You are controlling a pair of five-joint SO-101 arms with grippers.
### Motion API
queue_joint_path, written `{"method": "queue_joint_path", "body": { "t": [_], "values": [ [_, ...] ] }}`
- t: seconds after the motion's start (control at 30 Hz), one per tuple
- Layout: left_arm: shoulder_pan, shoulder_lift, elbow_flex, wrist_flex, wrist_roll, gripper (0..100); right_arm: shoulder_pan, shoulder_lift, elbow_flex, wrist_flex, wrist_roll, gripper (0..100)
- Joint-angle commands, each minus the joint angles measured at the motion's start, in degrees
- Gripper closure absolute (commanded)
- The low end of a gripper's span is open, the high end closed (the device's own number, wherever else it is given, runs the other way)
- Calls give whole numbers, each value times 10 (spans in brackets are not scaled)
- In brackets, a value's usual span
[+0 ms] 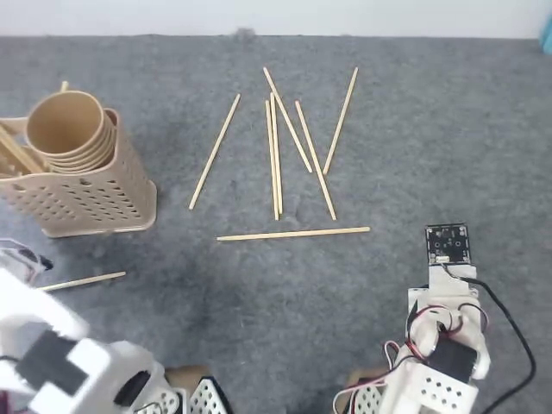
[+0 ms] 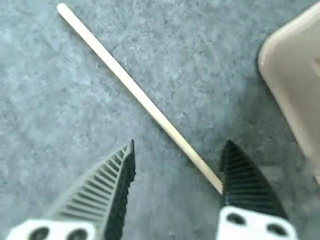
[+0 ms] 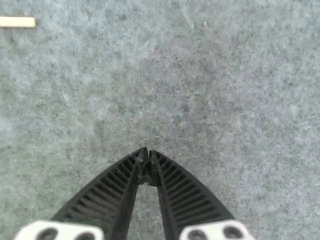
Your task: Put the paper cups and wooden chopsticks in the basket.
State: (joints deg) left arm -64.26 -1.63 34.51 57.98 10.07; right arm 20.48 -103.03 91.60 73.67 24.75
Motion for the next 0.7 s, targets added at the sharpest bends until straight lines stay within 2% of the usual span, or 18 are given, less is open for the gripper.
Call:
{"method": "queue_joint_path", "body": {
  "t": [0.0, 0.2, 0.27, 0.37, 0.5, 0.67],
  "values": [
    [8, 44, 0, -56, 8, 714, 7, -9, -4, 6, 9, 991],
    [8, 147, -30, -59, 7, 777, 7, -9, -4, 6, 9, 991],
    [8, 171, -46, -59, 4, 845, 7, -9, -4, 6, 9, 991],
    [4, 183, -64, -54, 1, 1000, 7, -9, -4, 6, 9, 991],
    [3, 139, -73, 12, -40, 990, 7, -9, -4, 5, 9, 991],
    [-6, -7, -82, 98, -49, 990, 7, -9, -4, 5, 9, 991]
  ]
}}
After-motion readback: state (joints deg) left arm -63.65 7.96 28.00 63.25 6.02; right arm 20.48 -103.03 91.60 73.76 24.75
